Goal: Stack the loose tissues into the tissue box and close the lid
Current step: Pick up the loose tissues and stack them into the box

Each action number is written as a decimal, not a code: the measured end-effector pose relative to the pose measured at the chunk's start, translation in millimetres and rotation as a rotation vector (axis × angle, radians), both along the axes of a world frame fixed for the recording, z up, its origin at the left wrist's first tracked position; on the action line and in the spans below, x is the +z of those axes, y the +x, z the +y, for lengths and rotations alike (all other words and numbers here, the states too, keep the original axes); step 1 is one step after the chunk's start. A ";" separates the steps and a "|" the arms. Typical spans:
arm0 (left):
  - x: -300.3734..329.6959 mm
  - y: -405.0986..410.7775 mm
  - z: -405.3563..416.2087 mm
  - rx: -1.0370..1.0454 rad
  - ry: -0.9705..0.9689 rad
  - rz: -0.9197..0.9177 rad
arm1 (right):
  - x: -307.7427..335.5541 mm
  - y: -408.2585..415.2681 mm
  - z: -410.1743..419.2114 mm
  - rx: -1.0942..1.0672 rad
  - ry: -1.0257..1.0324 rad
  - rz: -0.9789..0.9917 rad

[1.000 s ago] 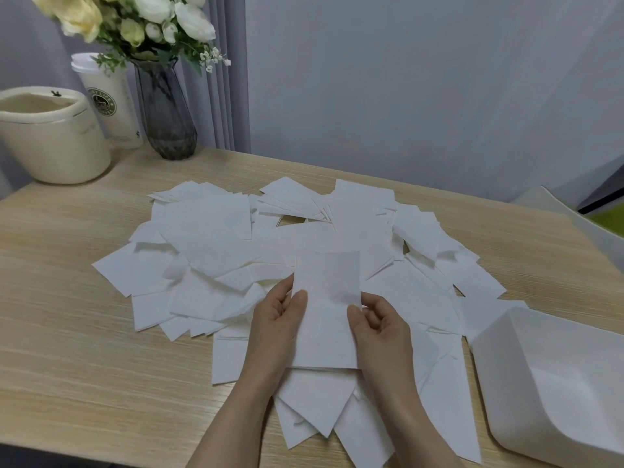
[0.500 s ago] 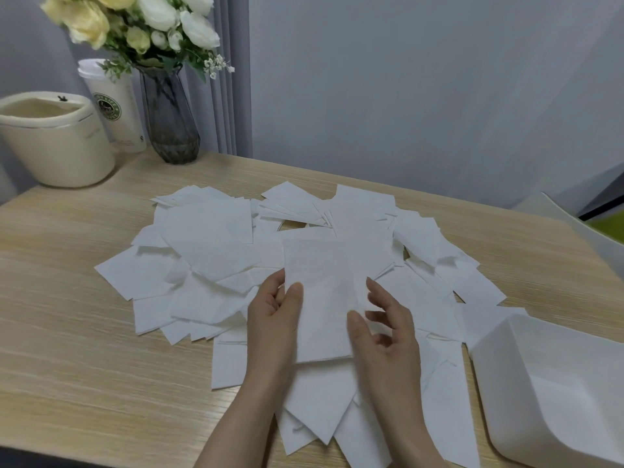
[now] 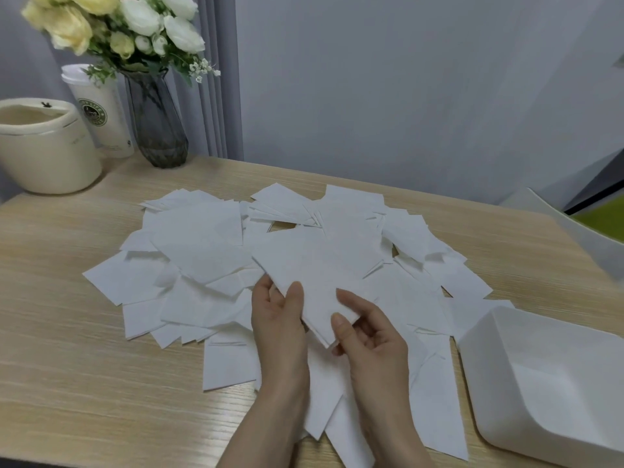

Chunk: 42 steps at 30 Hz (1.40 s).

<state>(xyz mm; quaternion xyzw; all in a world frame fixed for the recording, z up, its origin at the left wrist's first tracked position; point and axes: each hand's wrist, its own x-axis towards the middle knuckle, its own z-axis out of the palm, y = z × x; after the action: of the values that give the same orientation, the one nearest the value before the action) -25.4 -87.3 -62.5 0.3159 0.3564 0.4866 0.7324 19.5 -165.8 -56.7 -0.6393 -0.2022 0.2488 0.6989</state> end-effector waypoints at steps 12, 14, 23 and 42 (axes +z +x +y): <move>26.1 -7.6 6.1 -0.394 0.297 0.218 | 49.3 70.8 -61.6 0.099 -0.289 -0.373; 27.8 -2.2 -0.2 -0.458 0.289 0.208 | 54.9 79.6 -74.2 0.129 -0.324 -0.395; 36.1 31.6 -46.7 -0.628 0.363 0.240 | 60.1 107.7 -122.8 -0.056 -0.240 -0.371; 18.1 103.5 -115.1 -0.625 0.873 0.512 | 47.9 160.4 -217.8 -0.315 -0.322 -0.478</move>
<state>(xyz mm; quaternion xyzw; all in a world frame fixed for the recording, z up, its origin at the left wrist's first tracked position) 78.1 -202.5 -44.4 0.7851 0.1788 0.2577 0.5341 180.0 -383.6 -8.8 -0.8054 -0.2171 0.0093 0.5515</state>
